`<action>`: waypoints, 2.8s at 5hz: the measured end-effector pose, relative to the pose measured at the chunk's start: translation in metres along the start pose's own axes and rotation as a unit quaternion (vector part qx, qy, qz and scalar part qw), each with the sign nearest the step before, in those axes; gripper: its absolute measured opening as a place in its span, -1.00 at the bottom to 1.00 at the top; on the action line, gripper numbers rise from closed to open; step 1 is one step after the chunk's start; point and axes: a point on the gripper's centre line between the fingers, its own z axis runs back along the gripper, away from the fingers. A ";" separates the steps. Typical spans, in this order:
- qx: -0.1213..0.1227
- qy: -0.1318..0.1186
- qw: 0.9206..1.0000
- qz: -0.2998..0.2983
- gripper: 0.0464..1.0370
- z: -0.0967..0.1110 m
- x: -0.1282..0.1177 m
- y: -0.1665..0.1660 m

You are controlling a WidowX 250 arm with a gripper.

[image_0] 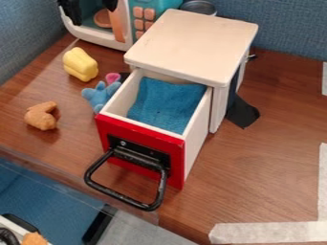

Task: Close the drawer

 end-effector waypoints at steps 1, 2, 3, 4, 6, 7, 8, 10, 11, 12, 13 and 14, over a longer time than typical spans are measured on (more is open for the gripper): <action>0.010 0.011 1.000 -0.005 0.93 -0.010 -0.006 0.001; 0.011 0.022 0.999 -0.022 0.93 -0.014 -0.018 0.010; 0.001 0.021 0.999 -0.034 0.93 -0.006 -0.024 0.018; -0.012 0.023 0.998 -0.056 0.93 0.002 -0.032 0.026; -0.037 0.030 0.992 -0.115 0.93 0.023 -0.055 0.045; -0.045 0.031 0.987 -0.151 0.93 0.027 -0.069 0.055; -0.051 0.037 0.977 -0.205 0.93 0.029 -0.093 0.068; -0.084 0.042 0.953 -0.288 0.93 0.048 -0.124 0.094; -0.101 0.052 0.939 -0.325 0.93 0.057 -0.134 0.103; -0.093 0.064 0.927 -0.359 0.93 0.052 -0.144 0.114; -0.082 0.067 0.918 -0.382 0.93 0.042 -0.154 0.121; -0.063 0.077 0.911 -0.400 0.93 0.025 -0.160 0.126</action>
